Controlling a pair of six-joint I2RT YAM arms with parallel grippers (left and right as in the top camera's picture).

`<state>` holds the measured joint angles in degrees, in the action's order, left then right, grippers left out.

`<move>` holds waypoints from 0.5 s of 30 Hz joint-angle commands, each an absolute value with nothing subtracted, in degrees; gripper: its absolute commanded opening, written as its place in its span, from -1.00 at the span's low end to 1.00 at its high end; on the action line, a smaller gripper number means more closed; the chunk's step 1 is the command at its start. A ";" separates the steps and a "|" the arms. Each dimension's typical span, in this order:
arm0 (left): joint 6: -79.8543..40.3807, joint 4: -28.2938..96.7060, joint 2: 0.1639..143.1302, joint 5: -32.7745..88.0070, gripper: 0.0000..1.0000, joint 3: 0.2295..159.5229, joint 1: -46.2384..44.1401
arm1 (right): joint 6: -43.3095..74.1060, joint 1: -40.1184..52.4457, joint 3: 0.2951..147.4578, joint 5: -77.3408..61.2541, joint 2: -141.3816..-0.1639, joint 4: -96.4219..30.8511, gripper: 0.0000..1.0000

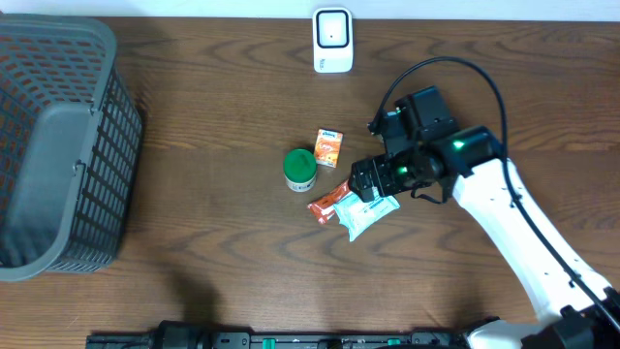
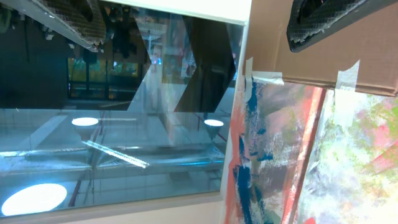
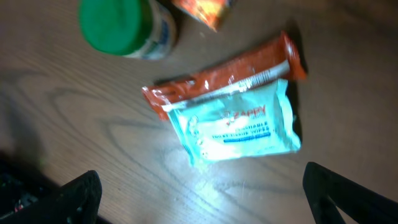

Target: Scan the item barcode

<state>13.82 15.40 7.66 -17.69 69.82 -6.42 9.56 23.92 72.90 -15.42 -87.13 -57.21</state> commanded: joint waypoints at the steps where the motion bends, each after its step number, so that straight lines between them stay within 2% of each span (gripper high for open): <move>1: 14.72 15.14 7.31 -17.56 0.87 69.60 -6.11 | 15.42 26.96 72.49 -10.44 -88.03 -57.78 0.99; 6: 14.72 15.14 7.31 -17.56 0.87 69.58 -6.11 | 19.99 38.28 71.70 10.70 -88.14 -57.58 0.99; 10: 14.72 15.09 7.31 -17.56 0.87 69.60 -6.11 | 22.20 46.30 69.38 18.87 -89.14 -55.35 0.98; 15: 14.72 15.09 7.31 -17.56 0.87 69.60 -6.11 | 23.73 51.31 67.51 26.13 -93.51 -51.66 0.99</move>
